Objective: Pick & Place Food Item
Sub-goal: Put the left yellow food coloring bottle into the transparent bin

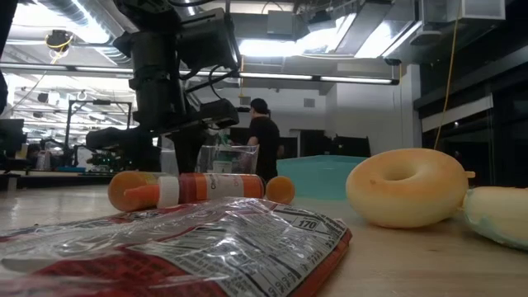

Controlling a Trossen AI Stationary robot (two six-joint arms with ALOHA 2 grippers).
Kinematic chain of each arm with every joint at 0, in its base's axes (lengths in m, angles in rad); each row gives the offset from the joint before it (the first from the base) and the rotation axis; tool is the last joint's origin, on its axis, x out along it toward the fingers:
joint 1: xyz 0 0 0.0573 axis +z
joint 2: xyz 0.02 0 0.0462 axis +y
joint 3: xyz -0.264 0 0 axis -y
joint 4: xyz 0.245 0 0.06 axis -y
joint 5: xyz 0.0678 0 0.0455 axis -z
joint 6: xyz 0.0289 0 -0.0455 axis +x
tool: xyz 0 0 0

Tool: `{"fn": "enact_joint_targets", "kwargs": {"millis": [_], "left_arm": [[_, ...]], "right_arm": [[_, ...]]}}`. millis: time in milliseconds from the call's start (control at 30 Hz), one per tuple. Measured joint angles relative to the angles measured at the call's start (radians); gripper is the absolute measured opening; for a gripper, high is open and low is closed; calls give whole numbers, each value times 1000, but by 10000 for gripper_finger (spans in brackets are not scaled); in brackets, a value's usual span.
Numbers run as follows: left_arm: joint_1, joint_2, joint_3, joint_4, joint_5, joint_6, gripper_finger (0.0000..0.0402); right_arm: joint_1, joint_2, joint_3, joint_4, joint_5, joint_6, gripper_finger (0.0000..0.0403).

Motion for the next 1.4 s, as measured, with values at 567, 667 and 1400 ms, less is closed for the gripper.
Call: {"fn": "enact_joint_targets", "kwargs": {"millis": [567, 667, 1400], "left_arm": [[0, 1, 0, 1, 26, 43, 121], [0, 1, 1, 1, 1, 55, 114], [-5, -188, 1, 274, -316, 199, 112]], "right_arm": [[-29, 0, 0, -1, -1, 5, 168], [-39, 0, 0, 0, -4, 5, 168], [-119, 0, 0, 5, -84, 33, 168]]}}
